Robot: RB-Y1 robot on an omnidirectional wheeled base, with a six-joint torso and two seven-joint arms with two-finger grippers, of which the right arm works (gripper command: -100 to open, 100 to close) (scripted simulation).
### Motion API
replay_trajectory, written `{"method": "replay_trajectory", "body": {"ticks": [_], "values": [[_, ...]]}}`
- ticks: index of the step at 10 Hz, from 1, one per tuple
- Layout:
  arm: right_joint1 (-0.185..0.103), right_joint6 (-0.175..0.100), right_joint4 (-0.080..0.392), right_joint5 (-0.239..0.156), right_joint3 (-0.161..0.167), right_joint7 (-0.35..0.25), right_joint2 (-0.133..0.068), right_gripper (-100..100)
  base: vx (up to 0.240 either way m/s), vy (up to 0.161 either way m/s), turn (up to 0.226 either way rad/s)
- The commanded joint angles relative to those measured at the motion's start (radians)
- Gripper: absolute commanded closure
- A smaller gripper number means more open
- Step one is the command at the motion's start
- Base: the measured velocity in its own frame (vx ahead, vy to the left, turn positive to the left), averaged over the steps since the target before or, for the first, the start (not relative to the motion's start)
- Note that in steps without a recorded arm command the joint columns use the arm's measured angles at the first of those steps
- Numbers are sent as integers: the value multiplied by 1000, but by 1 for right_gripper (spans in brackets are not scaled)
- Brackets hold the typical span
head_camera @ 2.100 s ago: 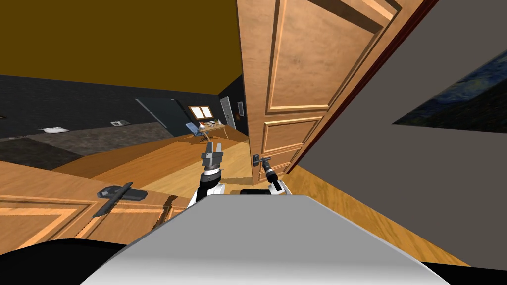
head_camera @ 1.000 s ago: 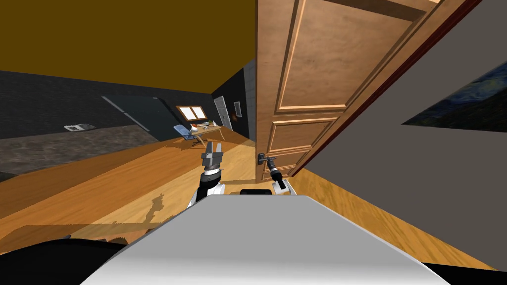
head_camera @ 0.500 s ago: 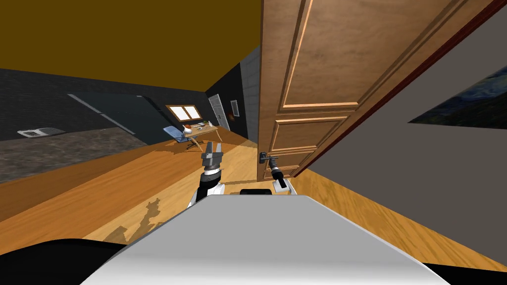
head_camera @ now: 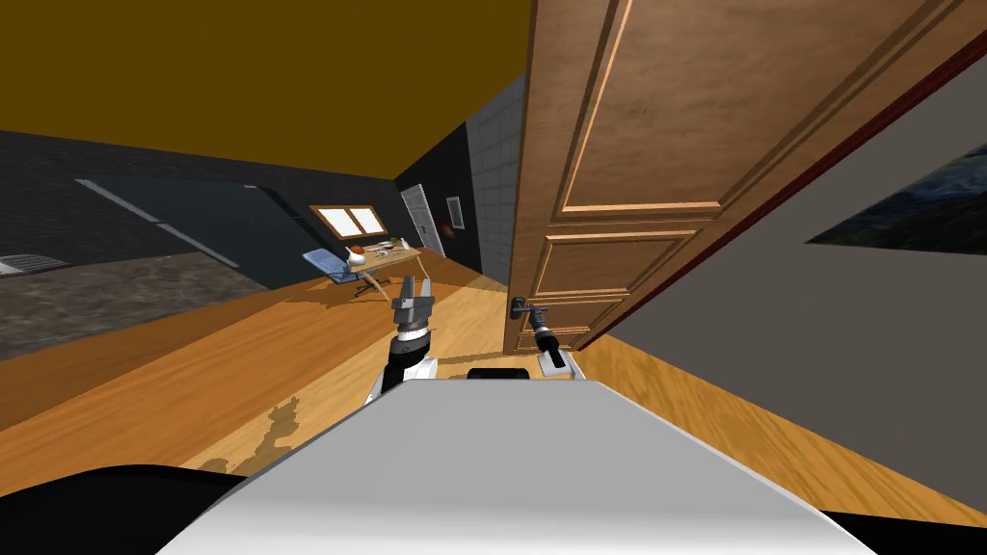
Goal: Push the door open
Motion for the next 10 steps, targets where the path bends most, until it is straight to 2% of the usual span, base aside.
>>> {"method": "replay_trajectory", "body": {"ticks": [1,4,6,7,8,10], "values": [[-1,0,-10,-2,-24,4,3,100,183,134,-67],[3,1,-16,-9,-56,5,26,100,191,127,-90],[6,1,-19,-14,-78,5,58,100,175,113,-99],[6,3,-15,-13,-75,4,46,100,72,27,-34],[6,2,-19,-18,-98,4,21,100,122,73,-63],[7,2,-20,-23,-116,4,7,100,209,122,-96]]}}
